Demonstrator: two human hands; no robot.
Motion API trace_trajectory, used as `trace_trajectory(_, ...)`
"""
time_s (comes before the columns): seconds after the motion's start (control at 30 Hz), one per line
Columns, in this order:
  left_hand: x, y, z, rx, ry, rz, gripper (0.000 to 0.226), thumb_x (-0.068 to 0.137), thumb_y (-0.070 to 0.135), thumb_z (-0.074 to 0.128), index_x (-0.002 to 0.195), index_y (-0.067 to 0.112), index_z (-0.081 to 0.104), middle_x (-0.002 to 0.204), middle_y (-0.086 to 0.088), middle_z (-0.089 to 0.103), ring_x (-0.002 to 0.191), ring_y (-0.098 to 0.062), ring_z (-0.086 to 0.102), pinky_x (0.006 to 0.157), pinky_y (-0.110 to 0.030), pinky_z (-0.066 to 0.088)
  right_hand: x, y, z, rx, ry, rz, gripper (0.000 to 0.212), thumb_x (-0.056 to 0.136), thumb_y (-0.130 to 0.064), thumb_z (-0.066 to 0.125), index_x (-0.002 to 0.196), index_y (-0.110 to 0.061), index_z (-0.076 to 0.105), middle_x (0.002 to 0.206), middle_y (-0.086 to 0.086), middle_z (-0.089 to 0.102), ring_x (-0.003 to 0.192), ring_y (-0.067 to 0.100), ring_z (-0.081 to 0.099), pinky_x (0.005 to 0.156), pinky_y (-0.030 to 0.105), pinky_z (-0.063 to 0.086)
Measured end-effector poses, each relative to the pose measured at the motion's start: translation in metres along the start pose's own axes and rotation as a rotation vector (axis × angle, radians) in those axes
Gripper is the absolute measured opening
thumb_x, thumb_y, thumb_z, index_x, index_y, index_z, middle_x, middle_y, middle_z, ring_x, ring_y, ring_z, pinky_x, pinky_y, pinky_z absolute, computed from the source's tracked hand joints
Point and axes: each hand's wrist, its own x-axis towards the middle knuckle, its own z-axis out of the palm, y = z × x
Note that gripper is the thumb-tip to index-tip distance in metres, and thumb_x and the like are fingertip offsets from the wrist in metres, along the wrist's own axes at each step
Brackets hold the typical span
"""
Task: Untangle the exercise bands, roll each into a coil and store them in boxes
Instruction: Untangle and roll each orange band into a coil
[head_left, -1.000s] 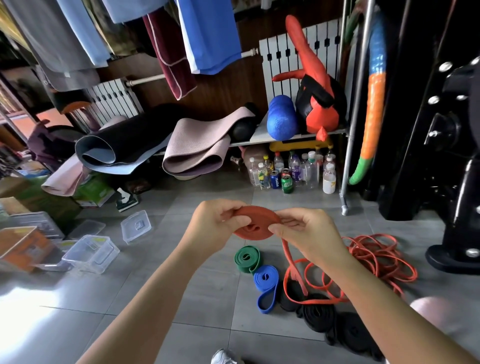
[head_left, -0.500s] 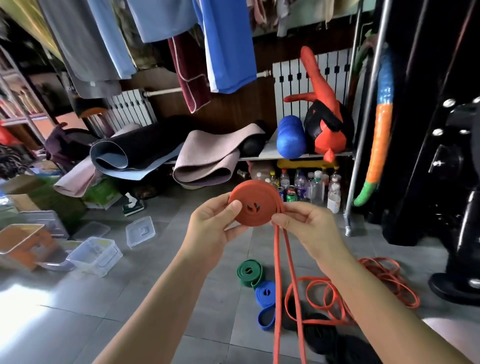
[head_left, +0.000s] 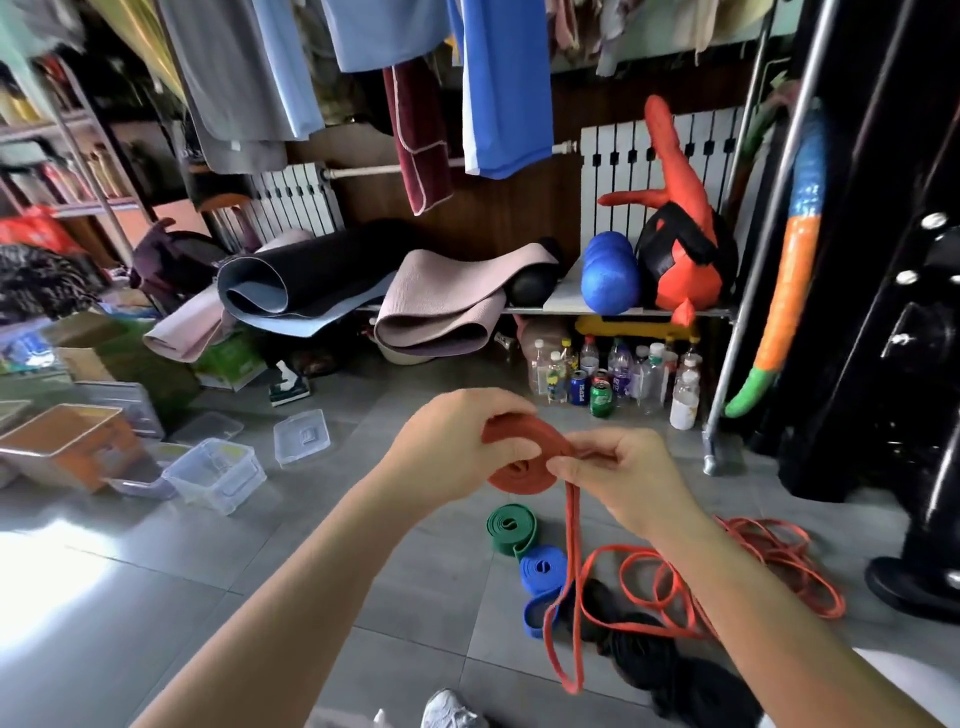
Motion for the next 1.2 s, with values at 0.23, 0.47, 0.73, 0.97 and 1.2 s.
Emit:
trace_trajectory(0.23, 0.000, 0.004, 0.009, -0.195, -0.033, -0.102, 0.015, 0.082, 0.010, 0.069, 0.096, 0.014, 0.072, 0.084, 0.004, 0.069, 0.079, -0.013, 0.065, 0.077, -0.027, 0.053, -0.010, -0.005, -0.011, -0.054, 0.020, -0.043, 0.036, 0.069, 0.000, 0.077, 0.073, -0.034, 0.071, 0.071, -0.011, 0.073, 0.068, 0.006, 0.068, 0.068, 0.018, 0.055)
trace_trajectory(0.47, -0.011, -0.001, 0.023, -0.843, 0.106, -0.333, 0.019, 0.086, 0.001, 0.062, 0.091, 0.018, 0.070, 0.080, -0.001, 0.070, 0.071, -0.009, 0.067, 0.062, -0.026, 0.058, -0.020, -0.001, -0.019, -0.030, 0.069, -0.011, 0.021, 0.073, -0.001, 0.074, 0.090, -0.013, 0.072, 0.068, -0.016, 0.071, 0.066, -0.002, 0.067, 0.062, 0.008, 0.048)
trace_trajectory(0.73, -0.028, -0.013, 0.049, -1.380, 0.049, -0.442, 0.037, 0.079, 0.019, 0.062, 0.113, 0.003, 0.062, 0.104, -0.017, 0.070, 0.094, -0.028, 0.069, 0.066, -0.035, 0.059, -0.028, 0.003, -0.014, 0.021, 0.125, -0.021, 0.019, 0.073, -0.005, 0.075, 0.082, -0.021, 0.071, 0.069, -0.016, 0.072, 0.068, 0.000, 0.068, 0.064, 0.008, 0.049)
trace_trajectory(0.97, -0.024, -0.015, 0.034, -0.226, -0.002, -0.175, 0.044, 0.079, 0.019, 0.073, 0.118, 0.031, 0.058, 0.119, 0.010, 0.058, 0.107, -0.008, 0.055, 0.089, -0.027, 0.046, -0.037, 0.016, -0.008, -0.227, 0.007, 0.084, 0.025, 0.074, -0.013, 0.078, 0.073, -0.036, 0.068, 0.073, -0.013, 0.073, 0.070, 0.006, 0.069, 0.068, 0.018, 0.055)
trace_trajectory(1.2, -0.014, 0.000, 0.043, 0.285, -0.277, -0.026, 0.021, 0.085, 0.025, 0.061, 0.105, 0.029, 0.063, 0.097, 0.010, 0.064, 0.089, -0.015, 0.056, 0.070, -0.026, 0.041, -0.038, 0.020, -0.004, -0.404, -0.030, 0.036, 0.021, 0.073, -0.018, 0.078, 0.089, -0.030, 0.073, 0.075, -0.017, 0.072, 0.067, -0.005, 0.066, 0.067, 0.010, 0.051)
